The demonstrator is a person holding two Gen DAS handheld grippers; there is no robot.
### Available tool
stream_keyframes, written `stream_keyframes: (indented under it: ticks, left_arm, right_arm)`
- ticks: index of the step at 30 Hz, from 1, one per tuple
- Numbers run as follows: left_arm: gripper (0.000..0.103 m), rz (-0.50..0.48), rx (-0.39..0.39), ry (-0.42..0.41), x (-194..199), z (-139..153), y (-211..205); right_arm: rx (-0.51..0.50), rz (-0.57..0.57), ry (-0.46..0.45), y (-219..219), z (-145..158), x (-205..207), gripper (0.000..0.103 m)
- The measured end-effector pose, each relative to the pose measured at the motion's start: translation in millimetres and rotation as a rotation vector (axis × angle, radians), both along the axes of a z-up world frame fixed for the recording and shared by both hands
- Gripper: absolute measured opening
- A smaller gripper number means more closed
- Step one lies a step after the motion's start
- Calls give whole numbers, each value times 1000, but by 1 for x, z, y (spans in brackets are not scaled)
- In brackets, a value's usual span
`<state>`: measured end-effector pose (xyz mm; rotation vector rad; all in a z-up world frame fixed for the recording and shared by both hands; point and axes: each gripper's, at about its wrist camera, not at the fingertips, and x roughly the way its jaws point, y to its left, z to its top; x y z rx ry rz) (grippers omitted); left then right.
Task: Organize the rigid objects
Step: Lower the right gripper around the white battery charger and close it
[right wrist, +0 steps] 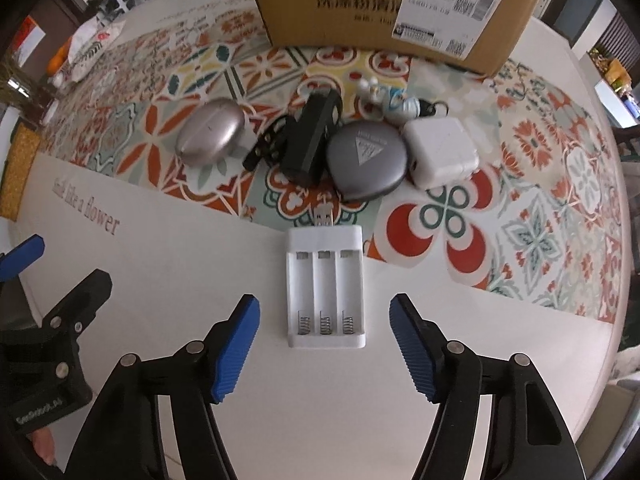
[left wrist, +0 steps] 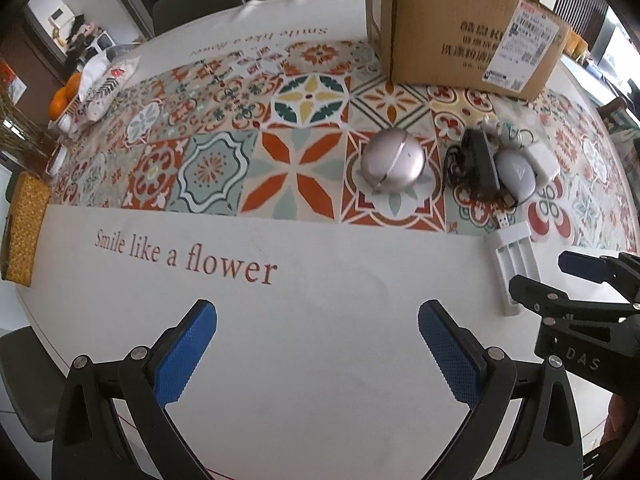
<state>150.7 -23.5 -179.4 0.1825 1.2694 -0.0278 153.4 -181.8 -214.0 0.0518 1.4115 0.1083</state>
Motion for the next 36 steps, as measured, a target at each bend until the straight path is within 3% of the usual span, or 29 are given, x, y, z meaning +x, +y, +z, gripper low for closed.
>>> stream_keyframes:
  ticks: [19, 26, 36]
  left_arm:
    - [103, -6, -1, 39, -1, -18, -7]
    - [103, -10, 0, 48, 2, -23, -8]
    - [103, -62, -12, 24, 11, -15, -12]
  right_arm:
    - [-26, 0, 29, 0, -29, 5, 63]
    - [-77, 27, -2, 16, -28, 3, 48]
    - [9, -52, -13, 2, -15, -1, 48]
